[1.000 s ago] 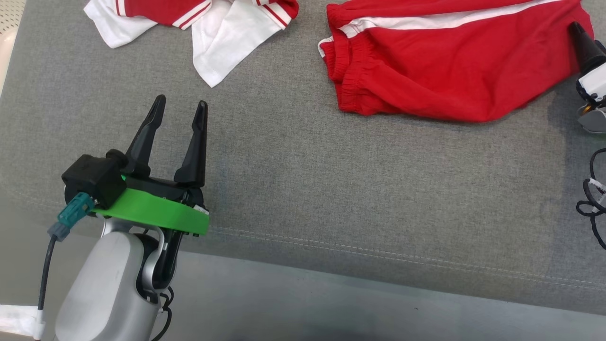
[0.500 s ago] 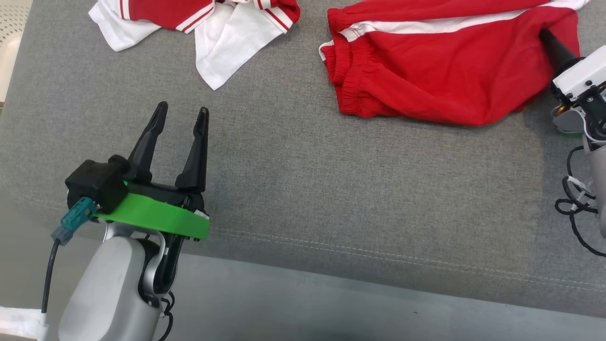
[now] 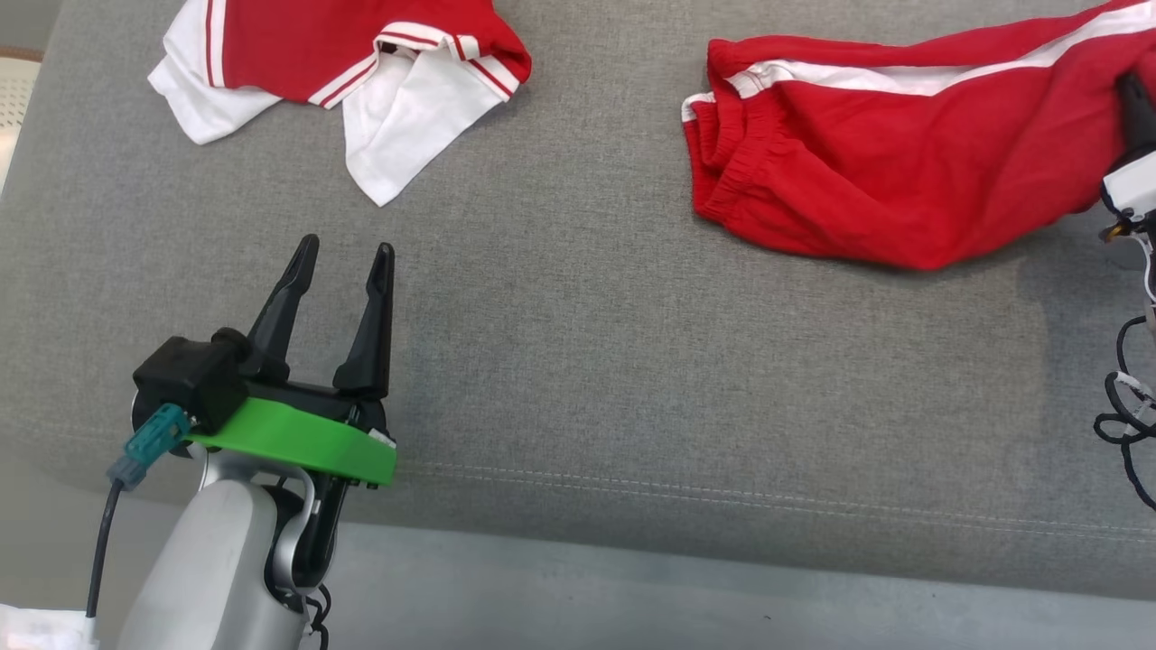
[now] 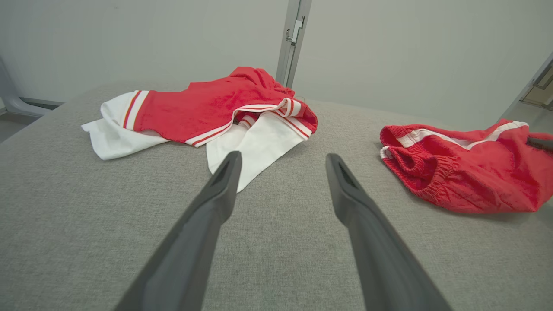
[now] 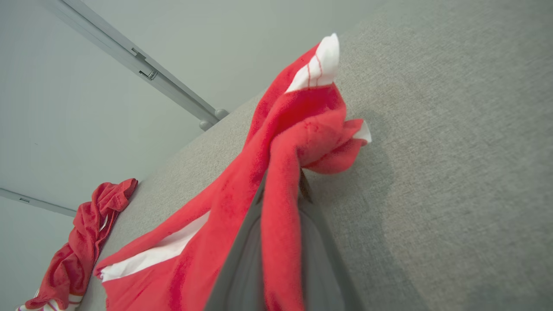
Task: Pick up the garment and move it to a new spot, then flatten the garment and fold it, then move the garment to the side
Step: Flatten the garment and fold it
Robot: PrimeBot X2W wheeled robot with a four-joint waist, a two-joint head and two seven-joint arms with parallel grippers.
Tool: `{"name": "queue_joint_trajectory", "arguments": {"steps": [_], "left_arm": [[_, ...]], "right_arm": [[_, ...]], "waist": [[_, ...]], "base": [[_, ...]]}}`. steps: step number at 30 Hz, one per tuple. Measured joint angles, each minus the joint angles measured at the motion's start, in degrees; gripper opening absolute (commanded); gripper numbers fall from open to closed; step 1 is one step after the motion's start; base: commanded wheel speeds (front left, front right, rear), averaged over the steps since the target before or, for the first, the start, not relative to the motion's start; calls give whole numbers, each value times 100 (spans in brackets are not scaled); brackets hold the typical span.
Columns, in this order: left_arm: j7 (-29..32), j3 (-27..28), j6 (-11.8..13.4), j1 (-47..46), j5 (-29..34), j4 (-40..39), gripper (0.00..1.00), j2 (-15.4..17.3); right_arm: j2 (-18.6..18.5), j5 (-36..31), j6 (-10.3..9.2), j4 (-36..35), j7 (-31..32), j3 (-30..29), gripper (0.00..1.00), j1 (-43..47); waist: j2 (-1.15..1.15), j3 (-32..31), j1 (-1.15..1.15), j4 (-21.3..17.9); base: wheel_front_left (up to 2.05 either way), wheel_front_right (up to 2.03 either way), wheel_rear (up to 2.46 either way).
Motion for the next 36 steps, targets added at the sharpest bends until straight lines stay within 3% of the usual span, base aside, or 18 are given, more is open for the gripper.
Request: {"name": "queue_joint_trajectory", "arguments": {"steps": [7, 14, 22, 33, 36], "left_arm": [[0, -35, -26, 47, 16, 45, 100, -47], [0, -97, -54, 69, 18, 109, 100, -152], [0, -178, -90, 71, 18, 196, 100, -237], [0, -34, -92, 85, 18, 267, 100, -287], [0, -30, -93, 101, 18, 268, 100, -304]], "right_arm": [[-33, -289, 0, -750, -283, 816, 0, 8], [165, -521, 0, -1395, -328, 1834, 0, 24], [166, -661, 0, -1519, -142, 2689, 0, 193], [218, -939, -1, -1043, -267, 2767, 0, 247], [218, -985, -85, -931, -397, 2663, 0, 220]], "waist": [[0, -198, 0, -170], [0, -325, 0, -211], [0, -390, 0, -42], [0, -486, 0, 173], [0, -500, 0, 184]], "base": [[0, 0, 0], [0, 0, 0], [0, 0, 0], [0, 0, 0], [0, 0, 0]]}}
